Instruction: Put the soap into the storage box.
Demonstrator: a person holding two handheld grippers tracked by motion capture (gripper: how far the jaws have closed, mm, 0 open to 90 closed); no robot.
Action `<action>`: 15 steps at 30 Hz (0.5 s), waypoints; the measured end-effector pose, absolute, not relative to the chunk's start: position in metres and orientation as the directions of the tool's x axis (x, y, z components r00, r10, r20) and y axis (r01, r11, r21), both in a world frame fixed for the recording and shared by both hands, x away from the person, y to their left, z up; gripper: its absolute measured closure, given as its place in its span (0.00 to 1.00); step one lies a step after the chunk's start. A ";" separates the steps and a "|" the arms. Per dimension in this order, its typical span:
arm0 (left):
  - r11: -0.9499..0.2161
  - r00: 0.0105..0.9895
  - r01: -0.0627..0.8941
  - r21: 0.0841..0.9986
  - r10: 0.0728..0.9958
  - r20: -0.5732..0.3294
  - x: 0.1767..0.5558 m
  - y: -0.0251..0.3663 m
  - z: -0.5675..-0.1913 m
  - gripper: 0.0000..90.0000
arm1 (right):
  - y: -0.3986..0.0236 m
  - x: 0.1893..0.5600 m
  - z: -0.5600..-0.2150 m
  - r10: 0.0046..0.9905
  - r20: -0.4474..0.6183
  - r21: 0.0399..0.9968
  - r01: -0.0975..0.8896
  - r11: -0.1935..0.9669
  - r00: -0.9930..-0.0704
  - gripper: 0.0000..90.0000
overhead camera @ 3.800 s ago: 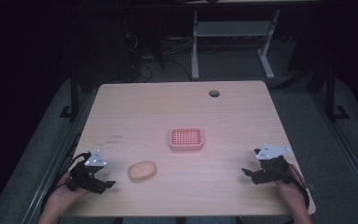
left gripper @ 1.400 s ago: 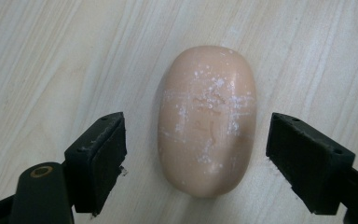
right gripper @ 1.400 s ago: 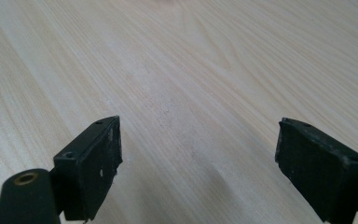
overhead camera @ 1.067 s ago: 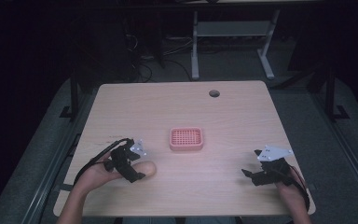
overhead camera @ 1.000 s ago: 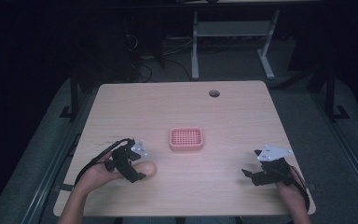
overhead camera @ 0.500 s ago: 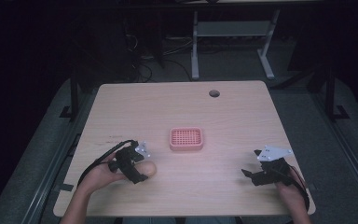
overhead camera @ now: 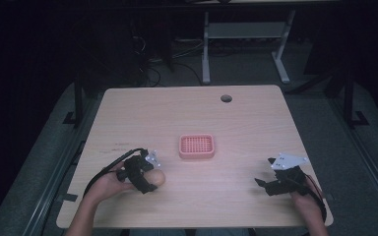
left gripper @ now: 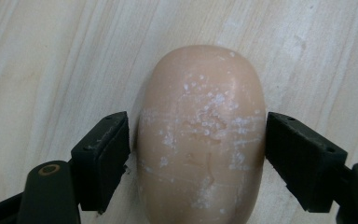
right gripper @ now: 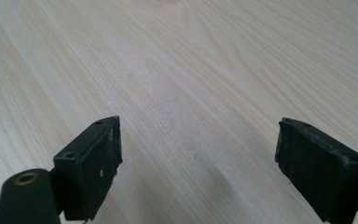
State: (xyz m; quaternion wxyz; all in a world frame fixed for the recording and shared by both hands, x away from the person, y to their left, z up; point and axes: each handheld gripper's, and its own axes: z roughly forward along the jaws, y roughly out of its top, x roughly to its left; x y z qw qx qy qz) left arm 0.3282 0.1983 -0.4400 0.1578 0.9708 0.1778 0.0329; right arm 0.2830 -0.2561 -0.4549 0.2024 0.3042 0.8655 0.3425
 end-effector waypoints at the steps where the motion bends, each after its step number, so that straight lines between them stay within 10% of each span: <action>1: -0.888 0.935 0.335 0.315 0.355 0.007 0.329 0.199 -0.440 0.25 | -0.256 0.283 -0.455 0.665 -0.142 0.716 0.387 0.581 -0.733 0.16; 15: -0.894 0.940 0.326 0.309 0.341 -0.007 0.330 0.198 -0.442 0.34 | -0.257 0.283 -0.455 0.664 -0.147 0.718 0.383 0.582 -0.733 0.16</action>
